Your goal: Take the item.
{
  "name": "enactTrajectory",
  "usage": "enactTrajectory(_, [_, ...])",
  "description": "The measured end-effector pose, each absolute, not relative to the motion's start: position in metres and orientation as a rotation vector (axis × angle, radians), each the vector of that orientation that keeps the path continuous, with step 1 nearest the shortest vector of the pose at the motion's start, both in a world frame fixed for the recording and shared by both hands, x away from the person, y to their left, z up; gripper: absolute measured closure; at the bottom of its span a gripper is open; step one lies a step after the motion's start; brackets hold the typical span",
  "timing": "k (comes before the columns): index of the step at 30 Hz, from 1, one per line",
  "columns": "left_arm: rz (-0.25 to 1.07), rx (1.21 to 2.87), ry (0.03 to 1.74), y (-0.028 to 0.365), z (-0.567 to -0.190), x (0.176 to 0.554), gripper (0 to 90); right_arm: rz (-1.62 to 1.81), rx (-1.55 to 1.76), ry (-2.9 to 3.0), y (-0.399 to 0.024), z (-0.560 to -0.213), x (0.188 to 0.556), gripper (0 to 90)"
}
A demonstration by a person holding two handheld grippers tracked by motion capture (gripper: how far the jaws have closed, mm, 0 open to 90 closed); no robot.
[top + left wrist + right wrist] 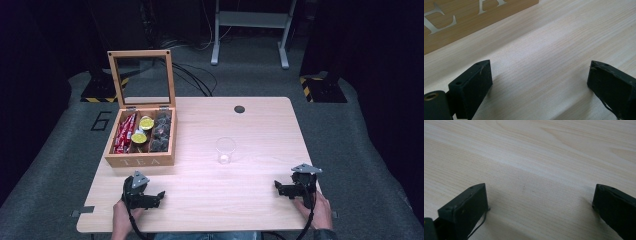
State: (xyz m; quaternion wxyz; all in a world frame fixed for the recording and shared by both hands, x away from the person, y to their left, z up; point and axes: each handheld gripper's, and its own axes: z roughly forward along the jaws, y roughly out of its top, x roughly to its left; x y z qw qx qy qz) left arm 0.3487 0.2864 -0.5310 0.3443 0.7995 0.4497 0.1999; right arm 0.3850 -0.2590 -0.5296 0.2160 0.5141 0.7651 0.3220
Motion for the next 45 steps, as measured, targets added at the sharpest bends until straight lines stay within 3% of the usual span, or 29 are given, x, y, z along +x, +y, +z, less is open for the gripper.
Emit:
enactTrajectory(19, [0.519, 2.079, 1.184, 0.287, -0.530, 0.352, 6.1, 0.898, 1.418, 2.126, -0.258, -0.530, 0.386, 0.0])
enactTrajectory(29, [0.479, 2.069, 1.162, 0.291, -0.520, 0.356, 13.7, 0.899, 1.417, 2.125, -0.258, -0.530, 0.386, 0.0])
enactTrajectory(45, [0.566, 2.056, 1.115, 0.292, -0.468, 0.375, 2.9, 0.899, 1.408, 2.127, -0.258, -0.530, 0.386, 0.0])
